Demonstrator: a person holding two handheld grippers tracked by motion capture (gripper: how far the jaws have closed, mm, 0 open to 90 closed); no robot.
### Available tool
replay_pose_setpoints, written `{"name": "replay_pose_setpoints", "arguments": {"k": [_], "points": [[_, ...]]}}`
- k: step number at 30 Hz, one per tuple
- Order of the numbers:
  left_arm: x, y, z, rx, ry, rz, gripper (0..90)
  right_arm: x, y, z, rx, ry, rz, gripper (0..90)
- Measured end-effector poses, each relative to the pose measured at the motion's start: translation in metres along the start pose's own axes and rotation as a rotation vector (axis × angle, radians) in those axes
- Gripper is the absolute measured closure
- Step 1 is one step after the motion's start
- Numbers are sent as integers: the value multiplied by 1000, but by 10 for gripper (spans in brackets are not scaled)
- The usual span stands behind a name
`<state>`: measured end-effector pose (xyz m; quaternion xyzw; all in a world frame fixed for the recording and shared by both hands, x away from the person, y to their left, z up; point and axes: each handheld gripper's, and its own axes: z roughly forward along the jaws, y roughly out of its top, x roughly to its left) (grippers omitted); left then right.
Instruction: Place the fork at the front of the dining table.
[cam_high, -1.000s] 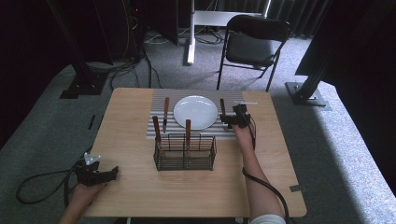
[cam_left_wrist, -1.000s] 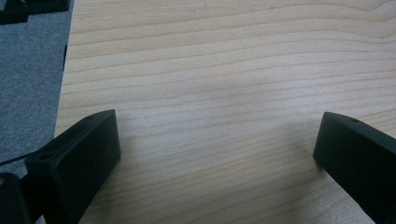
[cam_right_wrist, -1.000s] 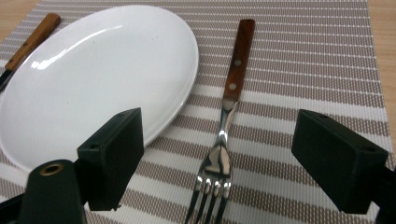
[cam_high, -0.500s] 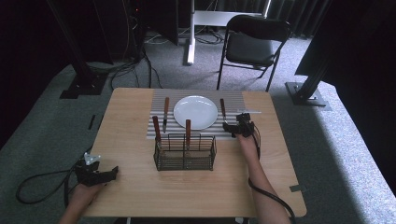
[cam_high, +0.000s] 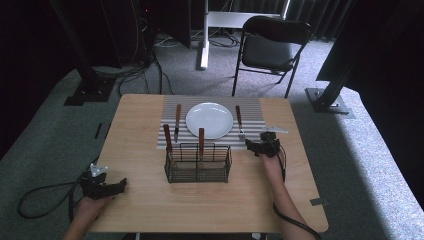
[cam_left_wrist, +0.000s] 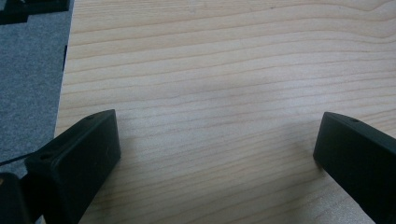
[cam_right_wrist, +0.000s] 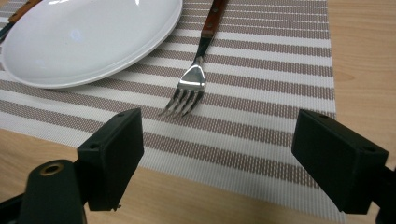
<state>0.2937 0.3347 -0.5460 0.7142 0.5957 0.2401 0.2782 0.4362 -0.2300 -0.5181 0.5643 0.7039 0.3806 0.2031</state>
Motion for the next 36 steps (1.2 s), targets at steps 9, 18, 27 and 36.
{"name": "replay_pose_setpoints", "arguments": {"k": [9, 18, 27, 36], "points": [[0, 0, 0, 0, 0, 0, 3, 5, -21, -13, -16, -24, -17, 159], [0, 0, 0, 0, 0, 0, 4, 6, -40, -32, -32, -49, -26, 159], [0, 0, 0, 0, 0, 0, 4, -1, -58, -50, -41, -83, -17, 158], [0, 0, 0, 0, 0, 0, 4, -4, -78, -70, -65, -133, -33, 145]]}}
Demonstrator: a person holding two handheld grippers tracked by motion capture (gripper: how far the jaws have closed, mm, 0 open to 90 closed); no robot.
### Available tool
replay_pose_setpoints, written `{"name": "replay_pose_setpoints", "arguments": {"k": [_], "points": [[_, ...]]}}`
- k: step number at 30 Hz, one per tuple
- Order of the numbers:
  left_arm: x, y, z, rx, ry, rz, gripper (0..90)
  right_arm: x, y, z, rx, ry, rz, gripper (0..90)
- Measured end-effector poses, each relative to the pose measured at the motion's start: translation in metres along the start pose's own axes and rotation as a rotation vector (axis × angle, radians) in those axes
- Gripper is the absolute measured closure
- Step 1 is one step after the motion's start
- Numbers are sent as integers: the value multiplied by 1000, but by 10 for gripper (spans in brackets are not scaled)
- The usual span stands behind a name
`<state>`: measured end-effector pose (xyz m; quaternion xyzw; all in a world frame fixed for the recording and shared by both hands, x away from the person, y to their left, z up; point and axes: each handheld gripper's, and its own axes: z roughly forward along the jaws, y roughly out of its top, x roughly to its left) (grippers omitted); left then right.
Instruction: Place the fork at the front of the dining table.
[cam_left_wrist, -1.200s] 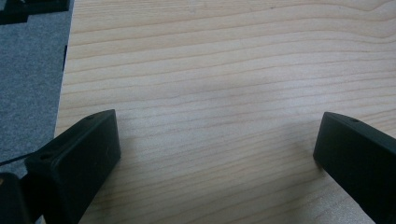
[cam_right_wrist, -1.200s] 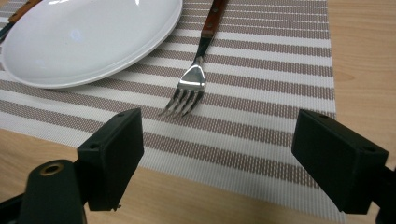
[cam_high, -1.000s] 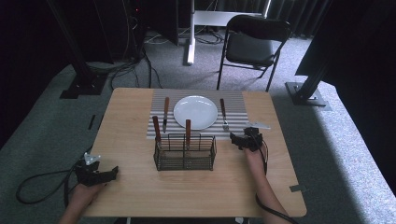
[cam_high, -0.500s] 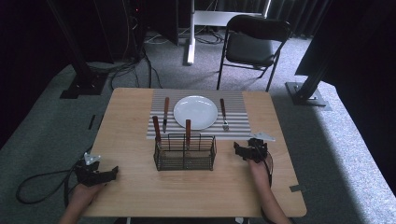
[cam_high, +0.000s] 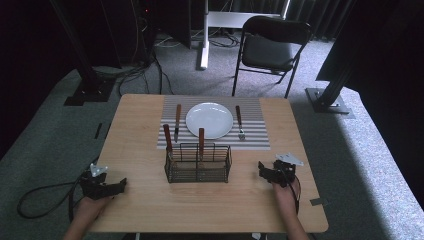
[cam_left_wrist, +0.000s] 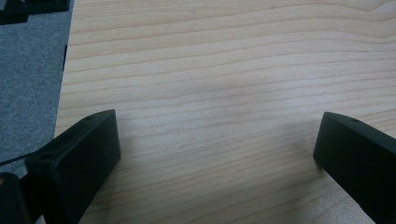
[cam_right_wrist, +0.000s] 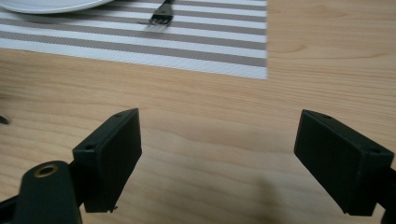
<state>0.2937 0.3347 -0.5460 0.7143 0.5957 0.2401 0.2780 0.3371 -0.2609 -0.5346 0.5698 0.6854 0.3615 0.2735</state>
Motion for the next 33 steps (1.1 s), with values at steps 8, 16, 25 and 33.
{"name": "replay_pose_setpoints", "arguments": {"k": [8, 16, 25, 33], "points": [[0, 0, 0, 0, 0, 0, 3, -7, -17, -18, 5, -42, -2, 145], [0, 0, 0, -1, 0, -1, 4, -16, -27, -32, 10, -80, 38, 139], [0, 0, 0, -1, 0, -1, 4, -28, -41, -42, 56, -147, 40, 128], [0, 0, 0, 0, 0, -1, 4, -36, -52, -51, 82, -165, 79, 127]]}}
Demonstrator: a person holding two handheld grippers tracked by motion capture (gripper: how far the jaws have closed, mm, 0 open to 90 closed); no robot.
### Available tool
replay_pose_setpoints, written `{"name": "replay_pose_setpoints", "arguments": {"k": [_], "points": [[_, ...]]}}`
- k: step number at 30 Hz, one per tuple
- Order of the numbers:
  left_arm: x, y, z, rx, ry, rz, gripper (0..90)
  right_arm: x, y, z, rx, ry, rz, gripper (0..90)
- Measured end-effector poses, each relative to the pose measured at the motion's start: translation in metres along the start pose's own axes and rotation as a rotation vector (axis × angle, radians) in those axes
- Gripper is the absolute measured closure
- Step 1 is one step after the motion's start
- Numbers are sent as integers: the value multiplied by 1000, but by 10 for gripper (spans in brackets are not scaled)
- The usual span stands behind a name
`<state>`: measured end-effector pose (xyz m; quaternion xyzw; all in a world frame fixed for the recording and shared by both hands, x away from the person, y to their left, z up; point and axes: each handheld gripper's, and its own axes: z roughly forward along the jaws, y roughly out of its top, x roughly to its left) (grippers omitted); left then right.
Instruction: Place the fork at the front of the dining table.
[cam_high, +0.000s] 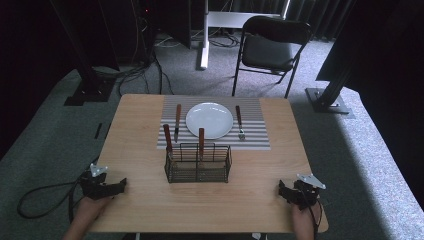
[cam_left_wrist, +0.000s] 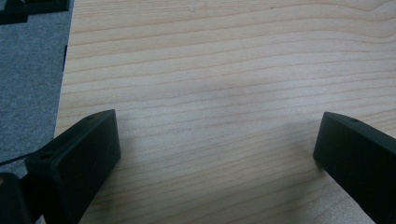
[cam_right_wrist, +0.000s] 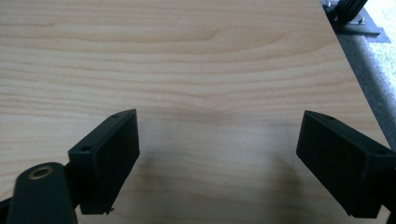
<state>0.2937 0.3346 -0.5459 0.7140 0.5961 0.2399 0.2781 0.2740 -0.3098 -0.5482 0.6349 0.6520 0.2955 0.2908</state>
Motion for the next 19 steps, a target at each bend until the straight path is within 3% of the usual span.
{"name": "replay_pose_setpoints", "arguments": {"k": [2, 7, 10, 17, 19], "points": [[0, 0, 0, 0, 0, 0, 4, -1, -1, 0, 29, -24, 0, 127], [0, 0, 0, 0, 0, 0, 4, -9, -3, -1, 49, -20, 43, 124], [0, 0, 0, 0, 4, -5, 3, -10, -4, -1, 48, -16, 41, 124], [-4, 1, 1, 2, 33, -35, 4, -12, -4, -1, 49, -27, 52, 125], [-5, -1, -1, 0, 56, -60, 4, -12, -4, -1, 49, -28, 52, 125]]}}
